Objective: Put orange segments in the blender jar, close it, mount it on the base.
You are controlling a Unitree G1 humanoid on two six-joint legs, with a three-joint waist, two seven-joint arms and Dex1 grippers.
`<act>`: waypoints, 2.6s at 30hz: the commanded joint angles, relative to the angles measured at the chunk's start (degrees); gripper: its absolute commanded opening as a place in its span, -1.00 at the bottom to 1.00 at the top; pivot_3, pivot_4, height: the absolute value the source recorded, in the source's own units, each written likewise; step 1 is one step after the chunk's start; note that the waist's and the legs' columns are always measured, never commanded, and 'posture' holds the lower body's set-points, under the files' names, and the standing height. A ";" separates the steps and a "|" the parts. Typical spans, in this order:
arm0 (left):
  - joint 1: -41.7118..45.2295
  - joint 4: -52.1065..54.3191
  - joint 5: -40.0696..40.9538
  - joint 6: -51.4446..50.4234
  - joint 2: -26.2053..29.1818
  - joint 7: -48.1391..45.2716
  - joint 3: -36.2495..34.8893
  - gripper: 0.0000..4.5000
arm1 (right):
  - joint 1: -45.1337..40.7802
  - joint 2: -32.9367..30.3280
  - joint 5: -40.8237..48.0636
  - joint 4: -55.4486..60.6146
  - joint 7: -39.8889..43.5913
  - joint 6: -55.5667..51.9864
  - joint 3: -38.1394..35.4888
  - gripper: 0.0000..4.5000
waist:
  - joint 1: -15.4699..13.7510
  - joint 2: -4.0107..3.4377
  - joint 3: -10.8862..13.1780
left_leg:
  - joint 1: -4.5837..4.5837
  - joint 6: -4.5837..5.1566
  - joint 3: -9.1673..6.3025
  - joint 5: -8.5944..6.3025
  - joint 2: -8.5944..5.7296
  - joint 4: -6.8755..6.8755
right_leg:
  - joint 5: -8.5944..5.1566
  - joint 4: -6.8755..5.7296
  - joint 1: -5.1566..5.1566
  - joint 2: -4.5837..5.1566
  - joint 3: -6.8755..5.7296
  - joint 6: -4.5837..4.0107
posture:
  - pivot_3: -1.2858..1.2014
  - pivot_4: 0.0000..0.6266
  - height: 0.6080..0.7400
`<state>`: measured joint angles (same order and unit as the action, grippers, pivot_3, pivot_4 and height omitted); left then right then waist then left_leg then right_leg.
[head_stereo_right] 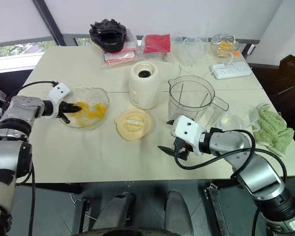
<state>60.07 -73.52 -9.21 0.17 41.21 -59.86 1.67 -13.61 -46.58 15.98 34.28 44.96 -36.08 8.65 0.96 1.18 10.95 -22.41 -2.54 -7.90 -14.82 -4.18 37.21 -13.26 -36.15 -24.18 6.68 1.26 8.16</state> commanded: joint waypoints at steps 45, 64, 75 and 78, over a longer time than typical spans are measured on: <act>27.33 17.00 23.32 -13.78 -23.23 -9.16 -3.10 -0.90 | 1.33 4.38 -3.56 1.99 -3.52 -0.11 0.41 1.00 | 0.43 0.01 0.03 | -0.01 -0.04 0.08 0.02 -0.02 0.01 | 0.02 0.01 -0.07 0.02 0.06 -0.02 | 0.03 -0.52 1.00; 28.64 0.59 18.57 -0.53 -42.20 -7.80 -3.95 -0.90 | 19.95 6.70 -3.55 24.59 -18.43 -17.62 -6.53 1.00 | -0.34 0.07 0.06 | -0.12 -0.02 0.05 0.02 -0.09 0.11 | 0.09 0.05 -0.04 0.06 0.08 0.14 | 0.03 -0.52 1.00; 24.50 0.46 13.98 3.24 -45.35 -8.45 -2.35 -0.07 | 23.19 5.91 -1.70 25.72 -19.51 -17.57 -8.18 1.00 | -0.27 0.06 0.06 | -0.06 -0.02 0.05 0.02 -0.08 0.10 | 0.09 0.03 -0.02 0.05 0.08 0.14 | 0.03 -0.52 1.00; 23.65 0.62 13.36 3.83 -45.15 -8.12 -2.27 0.64 | 23.91 5.16 -1.06 25.72 -19.39 -17.40 -8.60 1.00 | -0.40 0.06 0.06 | -0.07 -0.02 0.05 0.02 -0.09 0.11 | 0.09 0.04 0.00 0.06 0.08 0.14 | 0.03 -0.52 1.00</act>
<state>83.19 -74.08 4.28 2.74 -4.02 -68.18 -0.73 10.07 -40.90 14.13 57.64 25.68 -54.40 1.45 0.56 1.24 11.01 -22.48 -2.56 -7.85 -14.80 -4.27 37.32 -13.17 -36.10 -24.18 6.73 1.33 8.30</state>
